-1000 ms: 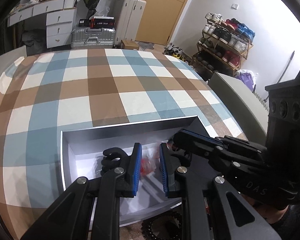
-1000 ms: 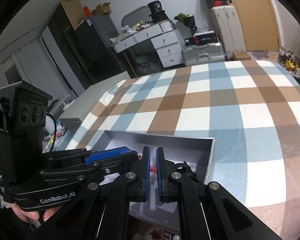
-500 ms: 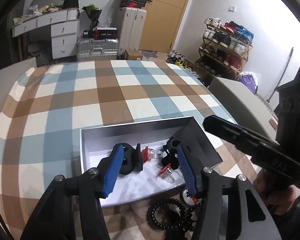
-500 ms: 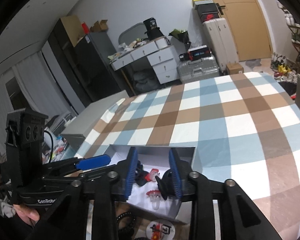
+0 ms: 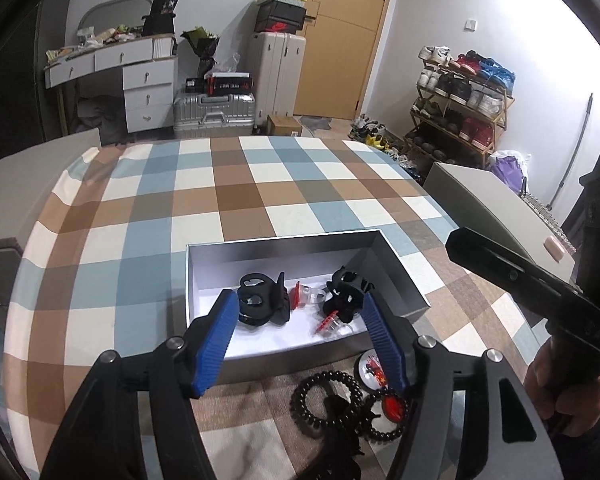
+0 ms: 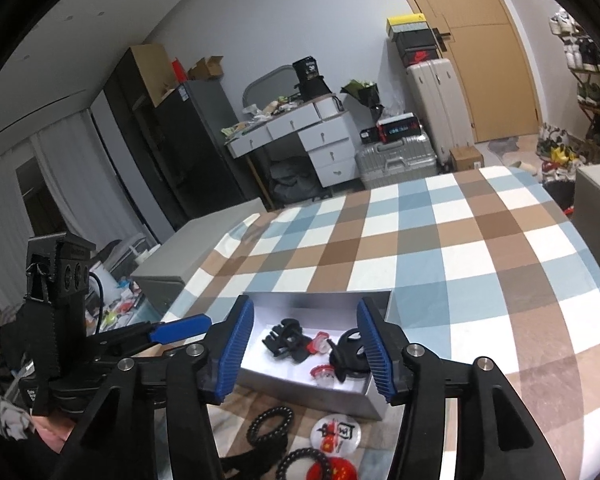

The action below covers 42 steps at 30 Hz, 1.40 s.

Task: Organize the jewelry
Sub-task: 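Withdraw the left gripper and move the right gripper toward the black bead bracelet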

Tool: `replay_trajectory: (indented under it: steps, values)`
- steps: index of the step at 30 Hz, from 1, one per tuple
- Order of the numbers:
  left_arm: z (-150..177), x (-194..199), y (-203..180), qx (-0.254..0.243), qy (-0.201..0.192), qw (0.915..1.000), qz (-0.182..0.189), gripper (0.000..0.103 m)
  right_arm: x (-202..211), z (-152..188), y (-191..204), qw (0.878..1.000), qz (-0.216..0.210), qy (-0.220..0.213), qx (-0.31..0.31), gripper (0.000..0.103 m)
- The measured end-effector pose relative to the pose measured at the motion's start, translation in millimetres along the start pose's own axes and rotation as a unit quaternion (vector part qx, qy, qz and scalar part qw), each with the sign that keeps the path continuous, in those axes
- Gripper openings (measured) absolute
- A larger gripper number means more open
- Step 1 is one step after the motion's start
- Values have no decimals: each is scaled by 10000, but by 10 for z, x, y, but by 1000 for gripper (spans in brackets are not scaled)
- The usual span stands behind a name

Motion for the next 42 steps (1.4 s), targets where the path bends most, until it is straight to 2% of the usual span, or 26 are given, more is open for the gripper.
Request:
replay_trajectory:
  steps: [6, 11, 16, 25, 33, 36, 42]
  values:
    - [26, 132, -32, -1, -157, 9998, -110, 68, 164, 75, 102, 9998, 17, -71, 192, 67]
    - [79, 247, -26, 44, -334, 9990, -296, 80, 288, 190, 180, 9990, 107, -154, 410, 76]
    - [189, 343, -30, 67, -423, 9984, -377, 80, 391, 329, 199, 9978, 270, -169, 585, 85]
    - [510, 382, 36, 267, -241, 9980, -527, 87, 484, 660, 119, 9959, 528, 55, 738, 89]
    - [902, 368, 114, 411, 83, 9974, -592, 91, 321, 1128, -89, 9902, 882, 677, 840, 88]
    - [1033, 361, 146, 505, 214, 9967, -591, 91, 249, 1232, -161, 9889, 919, 900, 747, 88]
    - [1192, 378, 200, 616, 356, 9956, -609, 91, 119, 1305, -125, 9855, 978, 1047, 903, 86]
Point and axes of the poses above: each gripper's, at about its wrist camera, not at the fingertips, and x roughly against the way its jaws point, y to its left, z to its underside, the point moved 9 cm from there along -x, roughly the way its jaws point, and after that the axes turned 9 degrees about -x, right-handed, at the moved point
